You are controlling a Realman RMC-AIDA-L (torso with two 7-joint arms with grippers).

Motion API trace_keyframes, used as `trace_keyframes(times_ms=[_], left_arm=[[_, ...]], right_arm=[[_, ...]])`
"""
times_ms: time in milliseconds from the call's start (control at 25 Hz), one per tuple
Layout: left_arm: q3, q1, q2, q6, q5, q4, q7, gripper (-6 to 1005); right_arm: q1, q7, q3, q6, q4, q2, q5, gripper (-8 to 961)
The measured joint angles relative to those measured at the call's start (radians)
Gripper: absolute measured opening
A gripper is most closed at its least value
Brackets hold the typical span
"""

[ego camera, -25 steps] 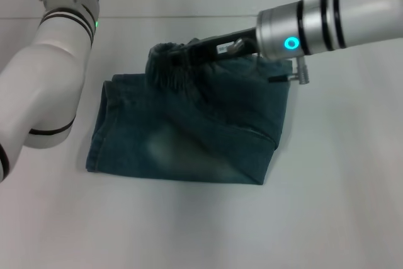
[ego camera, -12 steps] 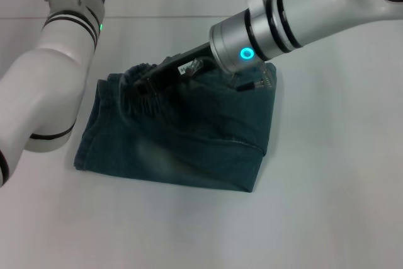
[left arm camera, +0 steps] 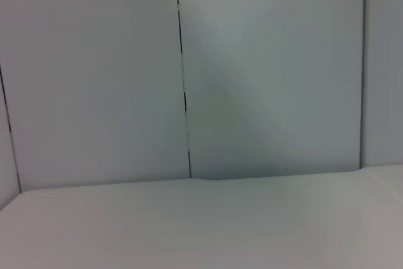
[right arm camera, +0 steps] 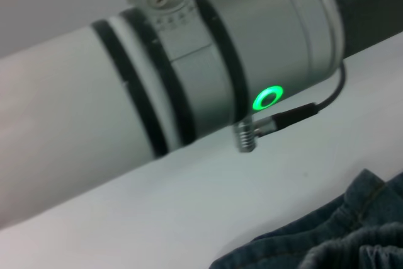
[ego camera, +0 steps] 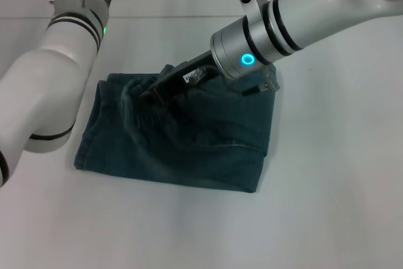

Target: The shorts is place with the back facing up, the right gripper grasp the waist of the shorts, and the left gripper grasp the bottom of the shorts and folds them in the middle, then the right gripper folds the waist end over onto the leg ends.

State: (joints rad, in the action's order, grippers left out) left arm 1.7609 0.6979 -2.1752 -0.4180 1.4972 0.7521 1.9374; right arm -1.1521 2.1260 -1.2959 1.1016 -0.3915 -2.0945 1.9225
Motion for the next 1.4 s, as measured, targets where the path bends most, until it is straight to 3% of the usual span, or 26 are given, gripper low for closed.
trace_keyframes(times_ms=[120, 360, 520, 800, 1080, 1280, 1320, 1400], left_arm=[[0.0, 0.0, 0.0, 0.008, 0.0, 0.0, 0.0, 483], [0.0, 0.001, 0.0, 0.015, 0.0, -0.001, 0.0, 482], [0.0, 0.001, 0.0, 0.024, 0.0, -0.003, 0.0, 483], [-0.008, -0.001, 0.0, 0.055, 0.0, -0.004, 0.0, 486], [-0.02, -0.074, 0.0, 0.186, 0.0, 0.066, -0.003, 500], [-0.049, -0.136, 0.0, 0.348, -0.007, 0.119, -0.001, 560], [-0.049, -0.136, 0.0, 0.348, -0.007, 0.119, -0.001, 602], [-0.059, -0.18, 0.0, 0.495, -0.008, 0.15, 0.0, 686]], right_arm=[[0.004, -0.009, -0.015, 0.013, -0.016, 0.0, 0.0, 41], [0.035, -0.011, -0.049, 0.002, -0.082, -0.003, 0.001, 270], [0.096, -0.018, -0.05, -0.014, -0.159, -0.003, -0.001, 427], [0.328, -0.095, -0.051, 0.038, -0.325, -0.003, -0.136, 659], [0.565, -0.29, -0.023, 0.144, -0.39, 0.007, -0.337, 924], [0.656, -0.41, 0.072, 0.222, -0.366, 0.007, -0.36, 923], [0.675, -0.436, 0.096, 0.235, -0.361, 0.008, -0.361, 923], [0.716, -0.485, 0.142, 0.255, -0.356, 0.008, -0.361, 923]])
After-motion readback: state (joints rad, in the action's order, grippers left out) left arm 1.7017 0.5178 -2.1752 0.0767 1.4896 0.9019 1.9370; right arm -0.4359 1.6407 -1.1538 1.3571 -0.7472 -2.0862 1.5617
